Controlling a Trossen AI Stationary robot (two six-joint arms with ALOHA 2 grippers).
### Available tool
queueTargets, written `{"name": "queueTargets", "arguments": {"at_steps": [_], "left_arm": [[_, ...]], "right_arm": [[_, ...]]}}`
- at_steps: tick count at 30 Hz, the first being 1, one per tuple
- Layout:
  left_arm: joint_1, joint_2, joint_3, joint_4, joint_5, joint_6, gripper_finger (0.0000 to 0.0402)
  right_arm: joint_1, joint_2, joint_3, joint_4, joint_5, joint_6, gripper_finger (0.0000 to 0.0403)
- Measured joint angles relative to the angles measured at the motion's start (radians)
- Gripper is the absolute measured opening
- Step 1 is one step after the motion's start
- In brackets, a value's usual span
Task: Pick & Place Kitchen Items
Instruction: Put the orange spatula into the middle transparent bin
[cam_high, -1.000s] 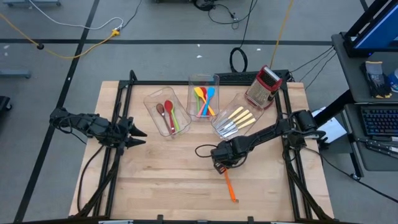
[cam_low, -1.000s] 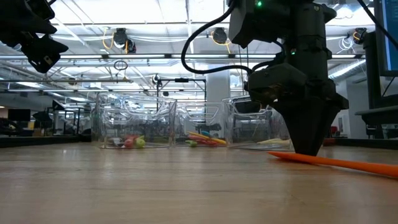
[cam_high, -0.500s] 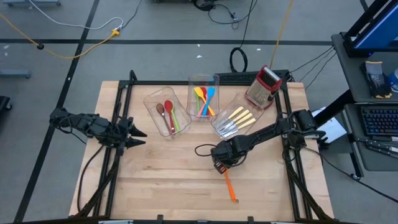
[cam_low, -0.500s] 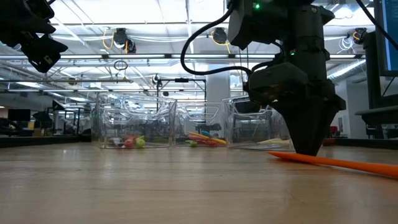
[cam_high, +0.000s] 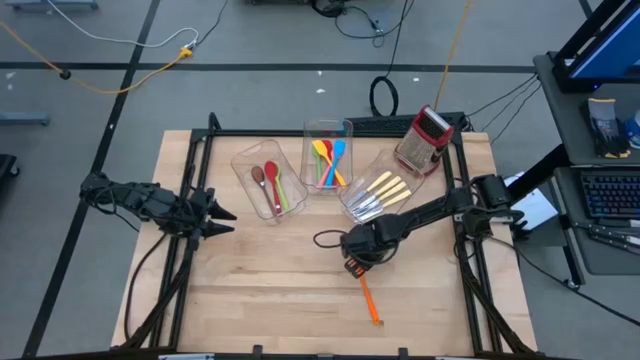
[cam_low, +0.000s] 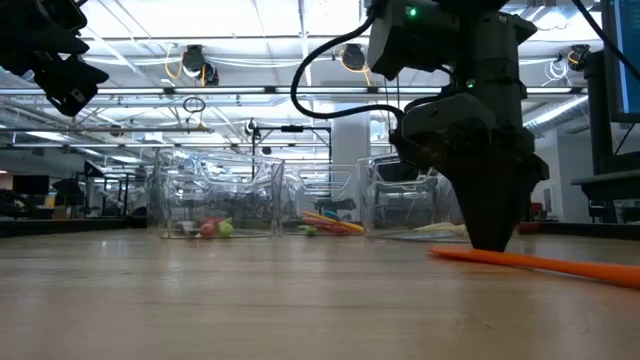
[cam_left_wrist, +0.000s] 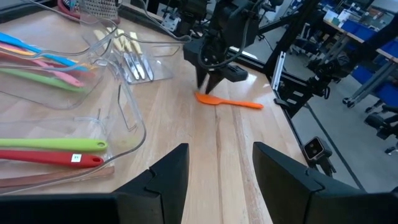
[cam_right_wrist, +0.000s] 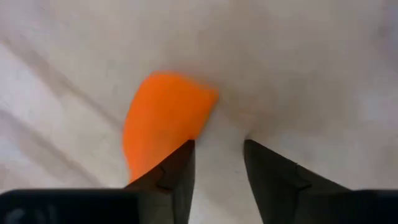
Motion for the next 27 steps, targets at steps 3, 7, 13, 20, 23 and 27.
{"name": "queueTargets", "arguments": {"at_steps": [3,7,13,20,23,27], "left_arm": [[0.000,0.000,0.000,0.000,0.000,0.000,0.0179],[0.000,0.000,0.000,0.000,0.001,0.000,0.0179],[0.000,0.000,0.000,0.000,0.001,0.000,0.0179],[0.000,0.000,0.000,0.000,0.001,0.001,0.0179],[0.000,0.000,0.000,0.000,0.000,0.001,0.0179],[0.000,0.000,0.000,0.000,0.000,0.001,0.0179]], "right_arm": [[-0.010,-0.035,-0.002,-0.007,0.019,0.004,0.0156],[-0.006,-0.076,-0.001,0.002,0.012,0.006,0.0189],[0.017,-0.090,0.000,0.066,-0.056,0.025,0.0234],[0.041,-0.091,0.001,0.069,-0.134,0.094,0.0249],[0.050,-0.091,0.002,0.077,-0.133,0.156,0.0249],[0.070,-0.091,0.002,0.118,-0.132,0.222,0.0249]]}}
